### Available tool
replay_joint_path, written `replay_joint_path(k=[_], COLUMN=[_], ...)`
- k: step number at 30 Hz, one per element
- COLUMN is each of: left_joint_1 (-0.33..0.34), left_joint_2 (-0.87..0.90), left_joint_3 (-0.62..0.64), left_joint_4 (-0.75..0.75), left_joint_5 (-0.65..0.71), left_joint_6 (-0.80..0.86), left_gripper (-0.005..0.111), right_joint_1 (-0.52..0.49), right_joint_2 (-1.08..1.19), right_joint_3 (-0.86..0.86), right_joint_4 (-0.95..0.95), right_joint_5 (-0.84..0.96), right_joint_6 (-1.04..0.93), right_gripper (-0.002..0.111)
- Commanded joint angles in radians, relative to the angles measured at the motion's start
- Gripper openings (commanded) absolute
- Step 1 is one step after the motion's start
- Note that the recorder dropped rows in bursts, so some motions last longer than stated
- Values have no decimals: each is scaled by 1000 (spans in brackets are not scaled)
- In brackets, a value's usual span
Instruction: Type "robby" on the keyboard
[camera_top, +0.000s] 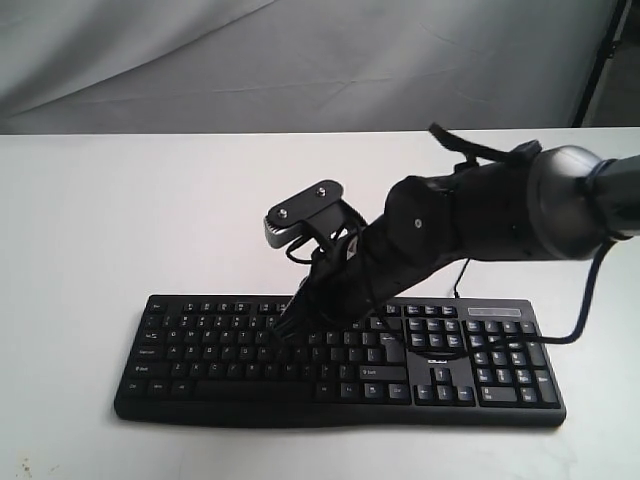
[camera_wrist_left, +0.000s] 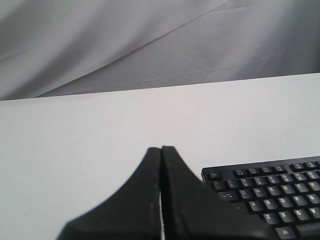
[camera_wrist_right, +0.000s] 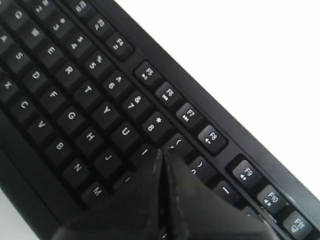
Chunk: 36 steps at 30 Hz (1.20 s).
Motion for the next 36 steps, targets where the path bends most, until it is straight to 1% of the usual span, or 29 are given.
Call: replay_joint_path(k=[1, 3, 6, 10, 13, 17, 27, 36], left_joint_1=[-6, -6, -6, -6, -6, -6, -6, -6], left_joint_2=[-3, -3, -3, -3, -3, -3, -3, -3], left_joint_3=[4, 4, 4, 4, 4, 4, 4, 4], left_joint_4=[5, 5, 5, 5, 5, 5, 5, 5], left_joint_5=[-7, -7, -7, -7, -7, -7, -7, -7], left_joint_6=[-3, -3, -3, -3, -3, -3, -3, -3], left_gripper=[0, 0, 0, 0, 0, 0, 0, 0], right_joint_1=[3, 16, 58, 116, 140, 142, 152, 152], right_joint_2=[-55, -55, -37, 6, 45, 82, 83, 129], right_joint_3=[-26, -59, -99, -106, -106, -106, -106, -106], right_joint_4=[-19, -19, -19, 4, 17, 28, 30, 30], right_joint_5=[60, 104, 121, 98, 67, 41, 38, 24], right_joint_6=[-7, -4, -4, -4, -4, -9, -11, -11], right_gripper=[0, 0, 0, 0, 0, 0, 0, 0])
